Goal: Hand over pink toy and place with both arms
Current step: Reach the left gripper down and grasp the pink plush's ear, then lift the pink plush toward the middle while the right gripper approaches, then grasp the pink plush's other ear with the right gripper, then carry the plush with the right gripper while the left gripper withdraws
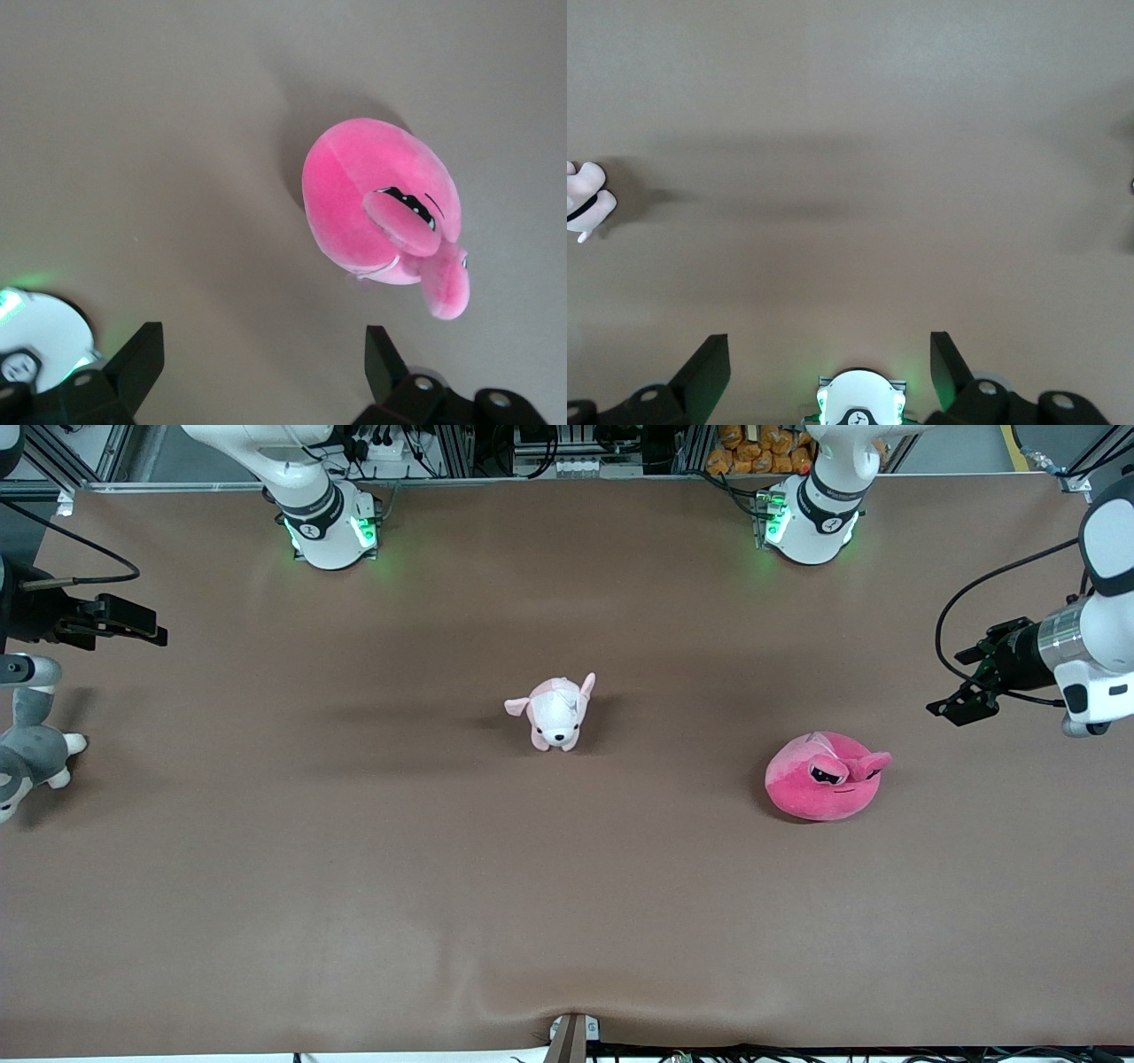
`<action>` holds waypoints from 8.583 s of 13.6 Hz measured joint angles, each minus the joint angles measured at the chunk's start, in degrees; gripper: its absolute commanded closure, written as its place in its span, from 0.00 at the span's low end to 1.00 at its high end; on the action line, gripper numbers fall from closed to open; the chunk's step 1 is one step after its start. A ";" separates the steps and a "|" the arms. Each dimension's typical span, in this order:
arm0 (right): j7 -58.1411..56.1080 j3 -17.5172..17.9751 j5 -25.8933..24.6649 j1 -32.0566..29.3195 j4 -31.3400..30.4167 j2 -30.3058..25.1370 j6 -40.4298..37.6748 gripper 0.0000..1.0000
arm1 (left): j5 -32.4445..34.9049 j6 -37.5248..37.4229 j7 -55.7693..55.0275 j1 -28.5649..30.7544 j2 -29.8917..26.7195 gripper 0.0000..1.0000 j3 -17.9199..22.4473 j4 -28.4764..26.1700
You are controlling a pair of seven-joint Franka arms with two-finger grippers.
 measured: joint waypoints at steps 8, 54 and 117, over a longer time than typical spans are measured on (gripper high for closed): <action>0.00 -0.49 -0.09 -0.51 0.04 0.52 0.78 0.00 | -4.60 7.17 -17.88 -0.46 9.02 0.00 -0.65 1.17; 3.10 0.45 3.23 4.41 0.40 7.02 6.87 0.00 | -12.13 0.02 -69.62 -1.55 15.24 1.00 -30.66 28.01; -25.80 -1.51 17.12 14.11 -4.74 10.91 22.91 1.00 | -0.86 -7.38 -49.43 -0.75 13.77 0.00 -31.76 31.71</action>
